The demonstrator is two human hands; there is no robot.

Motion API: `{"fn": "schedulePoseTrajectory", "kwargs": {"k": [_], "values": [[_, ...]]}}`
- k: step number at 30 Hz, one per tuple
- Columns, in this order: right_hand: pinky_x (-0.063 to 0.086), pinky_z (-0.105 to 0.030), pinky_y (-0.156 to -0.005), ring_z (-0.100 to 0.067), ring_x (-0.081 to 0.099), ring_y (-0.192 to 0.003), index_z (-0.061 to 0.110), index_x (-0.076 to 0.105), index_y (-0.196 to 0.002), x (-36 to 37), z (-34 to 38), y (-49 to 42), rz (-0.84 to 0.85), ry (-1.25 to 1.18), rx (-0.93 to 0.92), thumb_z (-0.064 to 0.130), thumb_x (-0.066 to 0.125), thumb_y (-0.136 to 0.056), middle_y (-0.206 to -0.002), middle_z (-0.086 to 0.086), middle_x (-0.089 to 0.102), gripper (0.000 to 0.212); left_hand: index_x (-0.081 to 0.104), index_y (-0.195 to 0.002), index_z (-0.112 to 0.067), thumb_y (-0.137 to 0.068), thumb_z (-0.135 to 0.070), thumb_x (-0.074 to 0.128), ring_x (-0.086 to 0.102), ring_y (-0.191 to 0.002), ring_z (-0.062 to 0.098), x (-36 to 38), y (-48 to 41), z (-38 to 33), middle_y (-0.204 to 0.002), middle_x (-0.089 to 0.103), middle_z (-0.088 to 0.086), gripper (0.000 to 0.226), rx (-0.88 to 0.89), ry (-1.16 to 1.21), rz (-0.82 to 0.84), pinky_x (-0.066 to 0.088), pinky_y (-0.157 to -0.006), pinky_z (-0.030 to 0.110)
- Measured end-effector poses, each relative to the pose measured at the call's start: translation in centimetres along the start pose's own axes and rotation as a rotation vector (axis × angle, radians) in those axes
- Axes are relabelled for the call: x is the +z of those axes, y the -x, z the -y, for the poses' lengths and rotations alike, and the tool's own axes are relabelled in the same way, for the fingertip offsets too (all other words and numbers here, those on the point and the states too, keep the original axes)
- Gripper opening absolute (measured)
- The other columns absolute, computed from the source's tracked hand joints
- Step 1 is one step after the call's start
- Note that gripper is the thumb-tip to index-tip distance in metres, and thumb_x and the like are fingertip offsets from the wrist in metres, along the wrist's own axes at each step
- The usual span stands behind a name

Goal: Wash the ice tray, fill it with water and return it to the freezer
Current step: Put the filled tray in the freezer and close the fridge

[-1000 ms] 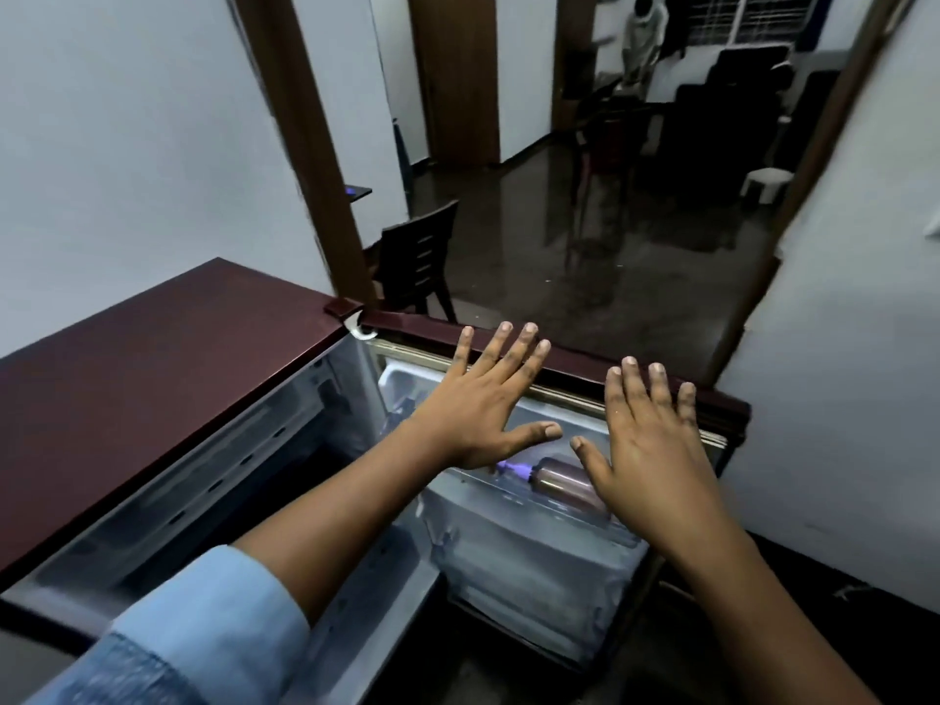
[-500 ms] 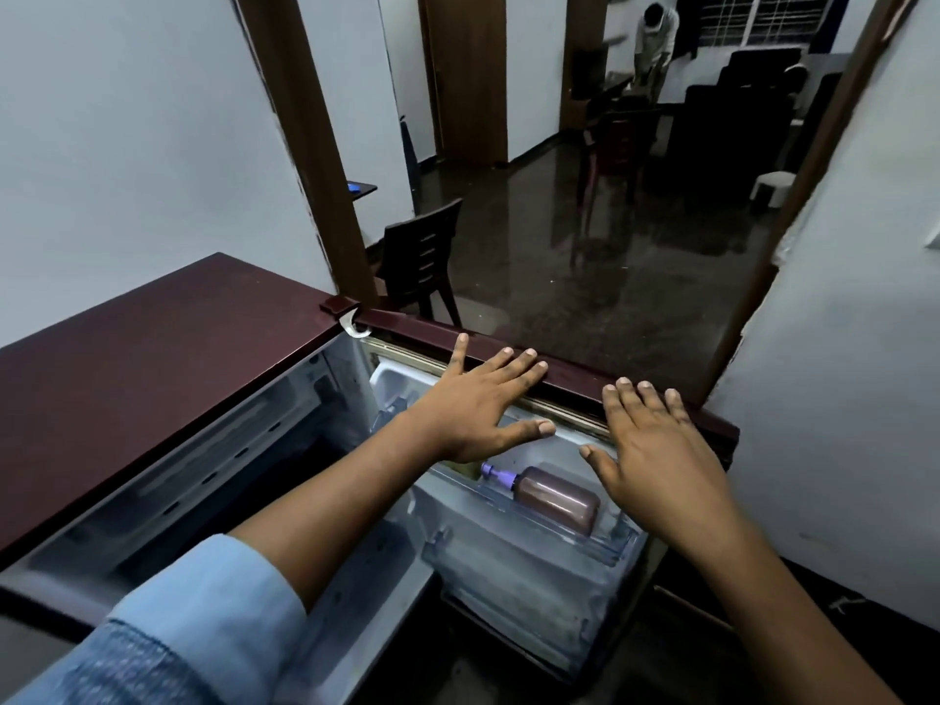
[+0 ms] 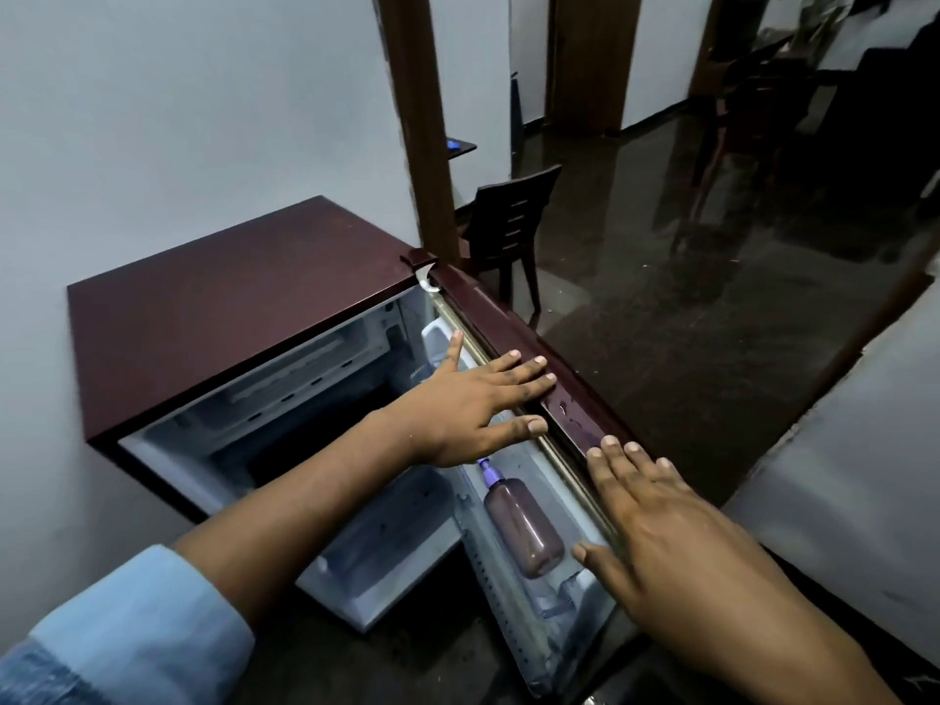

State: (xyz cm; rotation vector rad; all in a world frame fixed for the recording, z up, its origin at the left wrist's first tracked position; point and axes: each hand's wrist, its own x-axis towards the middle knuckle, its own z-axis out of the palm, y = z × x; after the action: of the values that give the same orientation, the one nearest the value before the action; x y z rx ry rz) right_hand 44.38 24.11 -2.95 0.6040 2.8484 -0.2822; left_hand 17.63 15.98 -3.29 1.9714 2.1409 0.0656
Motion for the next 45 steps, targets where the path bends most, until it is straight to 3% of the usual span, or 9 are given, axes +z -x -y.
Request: {"fn": "schedulePoseTrajectory", "kwargs": {"k": [8, 14, 16, 19, 20, 25, 32, 40, 45], "values": [[-0.030, -0.017, -0.111, 0.002, -0.041, -0.145, 0.031, -0.029, -0.155, 0.0, 4.0, -0.5, 0.124, -0.057, -0.352, 0.082, 0.000, -0.085, -0.163, 0.017, -0.035, 0.091, 0.014, -0.170, -0.045, -0.097, -0.077, 0.003, -0.008, -0.167, 0.018, 0.3, 5.9, 0.7, -0.178, 0.004, -0.021, 0.080, -0.183, 0.002, -0.001, -0.022, -0.121, 0.074], [-0.027, -0.016, -0.115, 0.012, -0.041, -0.141, 0.037, -0.012, -0.164, 0.4, 7.1, -2.9, 0.079, -0.082, -0.604, 0.087, -0.017, -0.076, -0.165, 0.020, -0.028, 0.101, 0.018, -0.170, -0.044, -0.111, -0.062, 0.014, -0.010, -0.167, 0.026, 0.4, 9.7, 1.1, -0.178, 0.008, -0.019, 0.062, -0.351, -0.012, -0.026, -0.022, -0.124, 0.070], [-0.023, -0.019, -0.119, 0.007, -0.036, -0.146, 0.034, -0.008, -0.165, 0.5, 8.4, -3.7, 0.061, -0.072, -0.660, 0.085, -0.016, -0.077, -0.167, 0.018, -0.024, 0.102, 0.022, -0.170, -0.040, -0.114, -0.056, 0.020, -0.005, -0.167, 0.027, 0.3, 10.7, 1.5, -0.179, 0.012, -0.013, 0.058, -0.368, -0.014, -0.056, -0.015, -0.130, 0.059], [-0.023, -0.019, -0.119, 0.005, -0.030, -0.150, 0.033, -0.002, -0.166, 0.5, 10.5, -5.3, 0.040, -0.084, -0.709, 0.085, -0.014, -0.079, -0.170, 0.017, -0.017, 0.102, 0.030, -0.169, -0.030, -0.116, -0.048, 0.028, -0.003, -0.160, 0.007, 0.3, 12.2, 2.8, -0.179, 0.017, 0.000, 0.056, -0.353, 0.055, -0.125, -0.012, -0.126, 0.017], [-0.023, -0.018, -0.118, 0.005, -0.029, -0.150, 0.033, -0.001, -0.166, 0.5, 11.2, -5.8, 0.033, -0.087, -0.724, 0.084, -0.012, -0.081, -0.171, 0.017, -0.015, 0.100, 0.030, -0.170, -0.030, -0.116, -0.049, 0.028, -0.003, -0.160, 0.005, 0.4, 12.8, 3.6, -0.179, 0.017, 0.001, 0.057, -0.374, 0.077, -0.141, -0.010, -0.125, 0.014], [-0.019, -0.020, -0.120, 0.002, -0.024, -0.153, 0.030, 0.002, -0.167, 1.2, 14.8, -8.3, -0.002, -0.086, -0.766, 0.079, 0.005, -0.093, -0.173, 0.013, -0.009, 0.089, 0.021, -0.171, -0.035, -0.113, -0.057, 0.024, -0.003, -0.167, 0.027, 0.4, 17.1, 9.2, -0.181, 0.007, 0.002, 0.062, -0.583, 0.007, -0.173, -0.003, -0.134, 0.049], [-0.021, -0.020, -0.118, -0.001, -0.029, -0.152, 0.029, -0.007, -0.166, 2.5, 19.2, -10.8, -0.075, -0.078, -0.765, 0.081, 0.002, -0.093, -0.171, 0.012, -0.018, 0.091, 0.011, -0.170, -0.044, -0.111, -0.064, 0.017, -0.010, -0.167, 0.030, -1.1, 24.1, 19.1, -0.181, -0.004, 0.002, 0.063, -0.831, -0.109, -0.163, -0.007, -0.133, 0.056], [-0.031, -0.029, -0.118, -0.008, -0.047, -0.145, 0.026, -0.037, -0.155, 5.8, 23.7, -13.4, -0.198, -0.041, -0.720, 0.080, -0.011, -0.092, -0.161, 0.008, -0.046, 0.086, 0.009, -0.170, -0.046, -0.113, -0.060, 0.021, -0.007, -0.167, 0.032, -3.6, 25.6, 26.8, -0.181, -0.002, 0.003, 0.059, -0.899, -0.073, -0.097, -0.007, -0.132, 0.061], [0.004, -0.042, -0.125, -0.018, -0.006, -0.161, 0.015, 0.011, -0.167, 8.0, 25.7, -15.4, -0.455, -0.173, -0.699, 0.067, 0.020, -0.108, -0.175, -0.004, 0.004, 0.080, 0.007, -0.170, -0.046, -0.111, -0.064, 0.020, -0.008, -0.167, 0.032, -3.3, 24.4, 29.4, -0.181, -0.003, 0.004, 0.062, -0.827, -0.089, -0.048, -0.008, -0.131, 0.063]]}}
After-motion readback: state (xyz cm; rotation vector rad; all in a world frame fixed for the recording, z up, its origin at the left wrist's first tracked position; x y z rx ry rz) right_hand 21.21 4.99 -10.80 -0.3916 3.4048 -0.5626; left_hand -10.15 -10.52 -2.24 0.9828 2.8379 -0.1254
